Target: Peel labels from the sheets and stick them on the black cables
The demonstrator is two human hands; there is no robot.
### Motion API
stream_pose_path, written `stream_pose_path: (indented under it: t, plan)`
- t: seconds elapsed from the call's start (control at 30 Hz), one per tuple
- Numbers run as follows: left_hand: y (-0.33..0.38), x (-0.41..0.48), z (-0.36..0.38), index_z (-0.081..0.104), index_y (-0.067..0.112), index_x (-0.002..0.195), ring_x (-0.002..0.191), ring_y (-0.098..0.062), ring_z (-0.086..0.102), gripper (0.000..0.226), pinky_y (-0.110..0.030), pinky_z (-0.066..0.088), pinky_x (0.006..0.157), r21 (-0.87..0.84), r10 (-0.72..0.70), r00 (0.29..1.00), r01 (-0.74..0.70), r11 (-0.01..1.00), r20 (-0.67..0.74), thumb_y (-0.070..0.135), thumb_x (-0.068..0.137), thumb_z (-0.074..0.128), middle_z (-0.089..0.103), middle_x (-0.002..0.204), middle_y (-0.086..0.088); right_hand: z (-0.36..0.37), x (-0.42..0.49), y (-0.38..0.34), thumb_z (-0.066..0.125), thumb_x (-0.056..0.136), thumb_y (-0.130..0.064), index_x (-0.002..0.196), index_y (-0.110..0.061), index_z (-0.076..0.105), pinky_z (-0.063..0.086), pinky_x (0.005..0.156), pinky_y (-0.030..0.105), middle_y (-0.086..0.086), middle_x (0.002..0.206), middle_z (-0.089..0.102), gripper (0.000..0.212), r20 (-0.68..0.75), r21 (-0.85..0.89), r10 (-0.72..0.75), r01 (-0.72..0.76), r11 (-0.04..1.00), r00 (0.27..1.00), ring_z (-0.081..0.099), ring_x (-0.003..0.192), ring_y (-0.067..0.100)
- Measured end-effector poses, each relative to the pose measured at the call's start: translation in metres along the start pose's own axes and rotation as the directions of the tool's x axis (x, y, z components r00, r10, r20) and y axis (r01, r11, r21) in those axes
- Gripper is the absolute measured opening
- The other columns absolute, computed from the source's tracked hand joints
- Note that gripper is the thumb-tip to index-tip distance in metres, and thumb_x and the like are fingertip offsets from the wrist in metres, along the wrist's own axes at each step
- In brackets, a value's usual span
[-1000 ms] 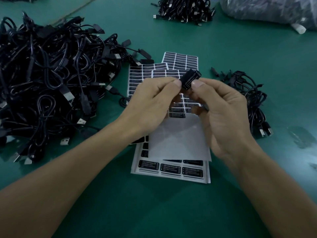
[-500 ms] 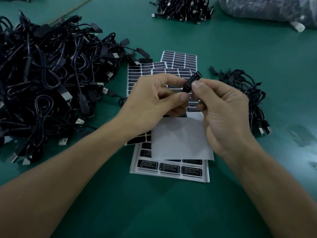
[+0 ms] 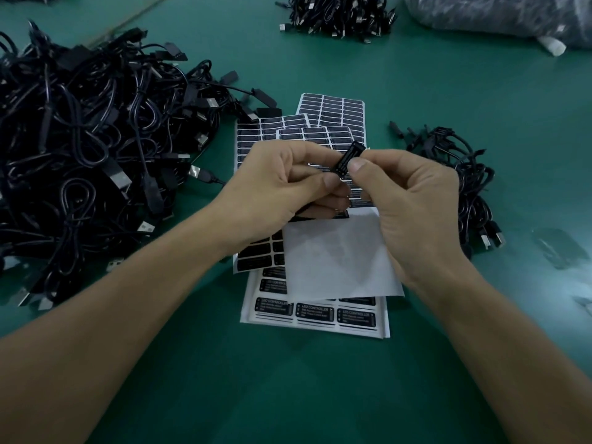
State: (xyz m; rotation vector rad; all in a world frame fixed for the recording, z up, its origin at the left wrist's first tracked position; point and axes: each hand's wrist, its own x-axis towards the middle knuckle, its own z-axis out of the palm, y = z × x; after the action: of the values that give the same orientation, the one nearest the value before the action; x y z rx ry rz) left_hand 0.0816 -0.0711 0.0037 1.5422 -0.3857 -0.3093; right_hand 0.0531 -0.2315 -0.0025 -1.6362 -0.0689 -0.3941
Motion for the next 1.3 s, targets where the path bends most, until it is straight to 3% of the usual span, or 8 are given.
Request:
stream_pose_path:
  t: [0.3,0.5,0.83,1.3]
  plan:
    - [0.0029,0.0002,-0.0024,0.069,0.006,0.106,0.085,-0.022,0.076,0.016,-0.027,0.062,0.076,-0.010,-0.082,0.996,0.082,0.997,0.033,0.004,0.092,0.065,0.077,0.093,-0.015,0.0006,0.0005,0.0012,0.071,0.089,-0.007,0.080,-0.027,0.075,0.057,0.069,0.021,-0.005,0.076,0.075,0.022,-0.002,-0.024,-0.045,0.045,0.999,0.999,0.068,0.069,0.006]
    - [0.0038,-0.0002,-0.0017,0.070,0.009,0.102,0.085,-0.021,0.076,0.012,-0.027,0.062,0.076,-0.002,-0.094,0.995,0.095,0.996,0.031,0.003,0.094,0.063,0.078,0.092,-0.014,0.0012,-0.0004,0.0010,0.072,0.087,0.001,0.084,-0.015,0.074,0.056,0.065,0.017,-0.005,0.075,0.075,0.016,0.012,0.008,-0.031,0.031,0.999,0.999,0.071,0.067,0.007]
    - [0.0043,-0.0014,0.0024,0.069,0.009,0.100,0.081,-0.018,0.076,0.011,-0.023,0.060,0.069,-0.026,-0.096,0.995,0.096,0.995,-0.001,0.002,0.094,0.063,0.078,0.086,-0.011,0.0028,-0.0017,0.0002,0.072,0.088,-0.008,0.081,-0.025,0.075,0.055,0.063,0.015,-0.011,0.073,0.075,0.019,-0.032,-0.083,-0.107,0.104,0.991,0.994,0.071,0.065,0.004]
    - [0.0032,-0.0017,0.0035,0.068,0.007,0.102,0.079,-0.017,0.076,0.010,-0.021,0.059,0.067,-0.063,-0.102,0.995,0.101,0.993,-0.003,0.003,0.094,0.063,0.078,0.084,-0.009,0.0028,-0.0001,0.0072,0.075,0.086,-0.008,0.088,-0.018,0.077,0.061,0.072,0.030,-0.005,0.079,0.076,0.010,-0.051,-0.143,-0.096,0.088,0.986,0.994,0.074,0.074,0.013]
